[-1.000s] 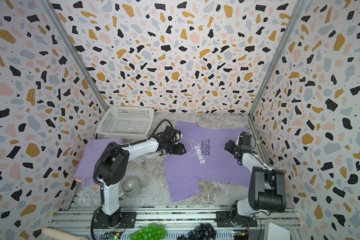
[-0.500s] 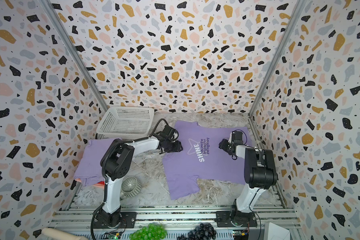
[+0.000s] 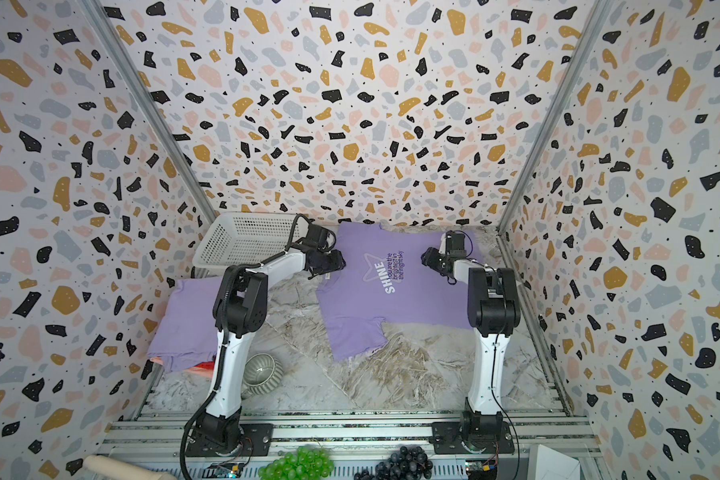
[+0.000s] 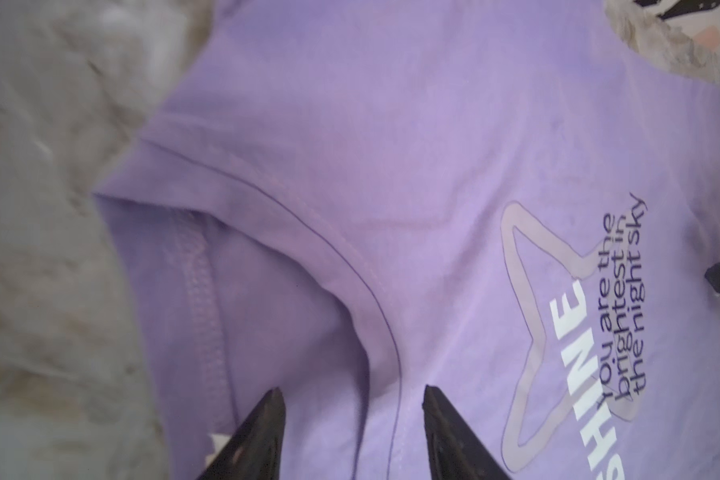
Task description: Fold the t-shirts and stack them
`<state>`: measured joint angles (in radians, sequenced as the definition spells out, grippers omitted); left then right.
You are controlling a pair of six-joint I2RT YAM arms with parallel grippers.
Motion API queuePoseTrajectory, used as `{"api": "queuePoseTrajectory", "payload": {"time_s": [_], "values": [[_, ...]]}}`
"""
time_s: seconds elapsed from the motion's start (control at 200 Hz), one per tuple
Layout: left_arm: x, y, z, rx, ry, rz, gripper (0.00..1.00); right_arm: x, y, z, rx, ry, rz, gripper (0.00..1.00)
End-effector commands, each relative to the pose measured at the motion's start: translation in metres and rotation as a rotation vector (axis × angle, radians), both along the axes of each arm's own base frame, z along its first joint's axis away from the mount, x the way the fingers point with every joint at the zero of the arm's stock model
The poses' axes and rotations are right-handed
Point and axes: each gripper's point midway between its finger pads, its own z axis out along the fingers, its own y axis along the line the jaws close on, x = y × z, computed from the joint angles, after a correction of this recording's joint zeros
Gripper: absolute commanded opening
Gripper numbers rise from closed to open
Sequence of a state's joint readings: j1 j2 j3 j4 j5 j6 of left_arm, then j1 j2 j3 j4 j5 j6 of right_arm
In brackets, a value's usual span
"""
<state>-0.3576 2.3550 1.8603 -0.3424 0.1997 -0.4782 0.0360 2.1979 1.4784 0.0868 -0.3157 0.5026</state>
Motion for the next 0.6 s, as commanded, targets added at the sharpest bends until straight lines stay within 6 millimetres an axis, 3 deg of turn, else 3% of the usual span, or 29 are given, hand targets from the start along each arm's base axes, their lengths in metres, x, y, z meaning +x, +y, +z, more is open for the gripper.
{"api": "queuePoseTrajectory", "payload": {"time_s": [0.0, 0.125, 0.25, 0.41, 0.596], "values": [[0.008, -0.002, 0.038, 0.013, -0.074, -0.028, 0.54, 0.001, 0.005, 0.042, -0.005, -0.054, 0.023, 0.59], [-0.001, -0.007, 0.085, -0.036, -0.153, -0.052, 0.54, -0.014, -0.014, 0.084, -0.070, -0.136, 0.003, 0.61], [-0.039, -0.010, 0.110, -0.032, -0.163, -0.089, 0.54, -0.048, -0.051, 0.113, -0.126, -0.142, -0.074, 0.63], [-0.114, -0.027, 0.101, -0.027, -0.089, -0.147, 0.55, -0.109, -0.090, 0.121, -0.135, -0.095, -0.156, 0.68], [-0.188, -0.062, 0.078, -0.096, -0.022, -0.224, 0.60, -0.168, -0.104, 0.110, -0.140, -0.041, -0.188, 0.80]]}}
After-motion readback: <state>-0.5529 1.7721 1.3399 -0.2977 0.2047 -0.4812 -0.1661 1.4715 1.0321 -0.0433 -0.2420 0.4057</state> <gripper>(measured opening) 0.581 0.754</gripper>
